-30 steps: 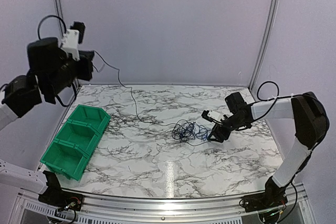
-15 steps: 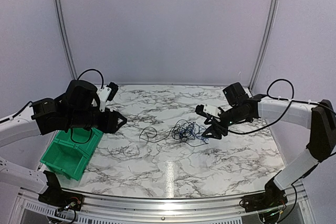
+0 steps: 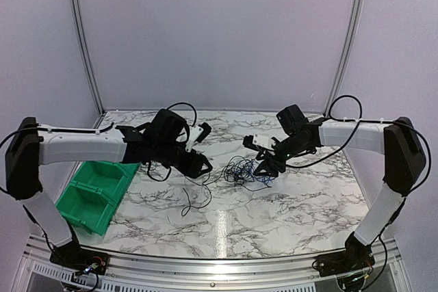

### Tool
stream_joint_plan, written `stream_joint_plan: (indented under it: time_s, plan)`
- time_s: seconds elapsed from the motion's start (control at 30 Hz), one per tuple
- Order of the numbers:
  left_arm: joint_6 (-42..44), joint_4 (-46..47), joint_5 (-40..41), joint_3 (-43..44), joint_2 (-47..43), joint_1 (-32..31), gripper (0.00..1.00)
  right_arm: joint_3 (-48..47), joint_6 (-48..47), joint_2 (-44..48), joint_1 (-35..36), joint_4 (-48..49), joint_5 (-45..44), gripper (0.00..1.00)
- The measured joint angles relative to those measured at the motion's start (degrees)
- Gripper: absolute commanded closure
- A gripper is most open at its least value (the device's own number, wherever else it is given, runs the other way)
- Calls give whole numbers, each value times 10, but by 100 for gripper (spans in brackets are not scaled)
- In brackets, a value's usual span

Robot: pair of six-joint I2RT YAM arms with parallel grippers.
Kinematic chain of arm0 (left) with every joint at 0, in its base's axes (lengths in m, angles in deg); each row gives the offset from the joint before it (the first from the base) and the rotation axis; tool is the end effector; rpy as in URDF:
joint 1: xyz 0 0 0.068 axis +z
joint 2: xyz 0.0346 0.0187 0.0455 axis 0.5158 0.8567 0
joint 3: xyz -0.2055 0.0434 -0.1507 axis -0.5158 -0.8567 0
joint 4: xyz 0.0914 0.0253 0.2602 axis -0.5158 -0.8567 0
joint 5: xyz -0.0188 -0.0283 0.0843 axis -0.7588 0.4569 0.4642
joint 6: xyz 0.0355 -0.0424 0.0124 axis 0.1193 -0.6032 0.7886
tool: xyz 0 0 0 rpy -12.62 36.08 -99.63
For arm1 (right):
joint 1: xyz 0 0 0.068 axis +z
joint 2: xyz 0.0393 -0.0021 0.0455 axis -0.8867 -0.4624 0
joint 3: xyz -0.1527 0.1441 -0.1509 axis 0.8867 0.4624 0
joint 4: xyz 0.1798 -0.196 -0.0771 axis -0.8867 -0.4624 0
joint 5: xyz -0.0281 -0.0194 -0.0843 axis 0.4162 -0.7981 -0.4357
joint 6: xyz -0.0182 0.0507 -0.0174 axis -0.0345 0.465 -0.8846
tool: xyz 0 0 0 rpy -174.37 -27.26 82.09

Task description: Untangle the cables

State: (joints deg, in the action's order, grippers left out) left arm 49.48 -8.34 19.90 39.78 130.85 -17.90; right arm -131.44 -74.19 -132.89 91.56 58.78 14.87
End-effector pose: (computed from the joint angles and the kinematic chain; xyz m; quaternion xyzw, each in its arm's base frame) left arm 0.2491 -0.2937 0.2237 0.3373 0.8278 -0.2620 0.3638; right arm 0.3035 0.1884 0.1844 -0.5980 0.7261 0.1800 0.2878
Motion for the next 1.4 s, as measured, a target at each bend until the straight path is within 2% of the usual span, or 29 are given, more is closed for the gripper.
stream_joint_plan:
  time_s: [0.23, 0.33, 0.47, 0.6, 0.93, 1.2, 1.4]
  plan:
    - [20, 113, -76, 14, 111, 32, 46, -9, 1, -27, 2, 10, 11, 33]
    - [24, 128, -89, 42, 148, 35, 49, -9, 2, -27, 3, 16, 17, 34]
    - [41, 140, -103, 99, 205, 35, 55, -9, 7, -28, 3, 19, 27, 34]
    - [51, 142, -113, 124, 237, 35, 65, -9, 11, -29, 3, 19, 35, 34]
    - [57, 153, -136, 134, 270, 41, 68, -9, 23, -29, 3, 19, 43, 35]
    - [57, 165, -144, 134, 277, 41, 86, -10, 32, -41, 3, 21, 52, 35]
    - [55, 181, -149, 134, 280, 41, 94, -48, 37, -81, 3, 22, 56, 35]
